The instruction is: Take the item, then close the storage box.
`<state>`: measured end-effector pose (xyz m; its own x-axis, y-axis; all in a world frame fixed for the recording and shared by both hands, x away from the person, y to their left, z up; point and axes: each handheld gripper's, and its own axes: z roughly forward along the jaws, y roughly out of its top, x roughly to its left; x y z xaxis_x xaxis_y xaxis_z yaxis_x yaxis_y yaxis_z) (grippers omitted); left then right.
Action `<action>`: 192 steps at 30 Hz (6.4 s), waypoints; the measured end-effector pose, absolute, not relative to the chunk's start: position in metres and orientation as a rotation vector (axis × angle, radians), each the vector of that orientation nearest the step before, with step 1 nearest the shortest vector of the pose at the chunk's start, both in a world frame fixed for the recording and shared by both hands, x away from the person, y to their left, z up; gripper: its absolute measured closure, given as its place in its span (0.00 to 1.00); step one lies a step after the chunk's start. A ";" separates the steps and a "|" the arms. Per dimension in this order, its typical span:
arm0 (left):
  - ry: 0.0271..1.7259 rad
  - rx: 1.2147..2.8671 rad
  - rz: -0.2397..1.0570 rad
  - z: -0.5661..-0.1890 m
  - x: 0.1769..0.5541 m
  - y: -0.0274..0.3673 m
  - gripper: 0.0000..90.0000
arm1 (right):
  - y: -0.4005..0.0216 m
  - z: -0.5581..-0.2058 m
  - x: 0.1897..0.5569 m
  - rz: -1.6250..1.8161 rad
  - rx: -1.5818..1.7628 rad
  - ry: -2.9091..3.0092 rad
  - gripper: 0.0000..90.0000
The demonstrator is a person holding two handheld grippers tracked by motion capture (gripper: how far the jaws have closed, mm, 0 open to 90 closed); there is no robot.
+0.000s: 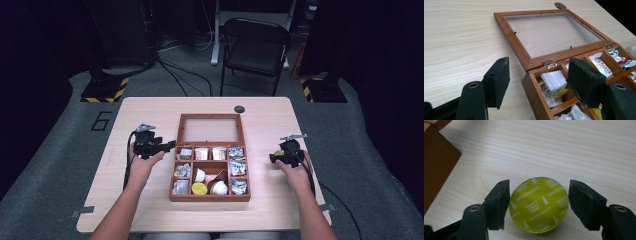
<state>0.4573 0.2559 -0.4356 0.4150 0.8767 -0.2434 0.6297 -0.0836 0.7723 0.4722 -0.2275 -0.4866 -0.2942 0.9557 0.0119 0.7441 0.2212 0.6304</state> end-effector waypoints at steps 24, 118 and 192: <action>1.315 1.782 0.324 -0.436 0.457 0.255 0.38 | -0.221 -0.469 0.468 0.864 1.568 2.087 0.36; 1.516 1.796 0.161 -0.486 0.531 0.229 0.37 | -0.122 -0.463 0.540 1.038 1.633 2.276 0.34; 1.561 1.724 0.072 -0.486 0.547 0.215 0.34 | -0.123 -0.479 0.559 1.192 1.831 2.203 0.35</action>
<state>0.5465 0.2149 -0.4858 0.2394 0.8609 -0.4490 0.8157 0.0725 0.5740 0.5592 -0.1230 -0.4791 -0.3028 0.8525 0.4260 0.8229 0.0084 0.5682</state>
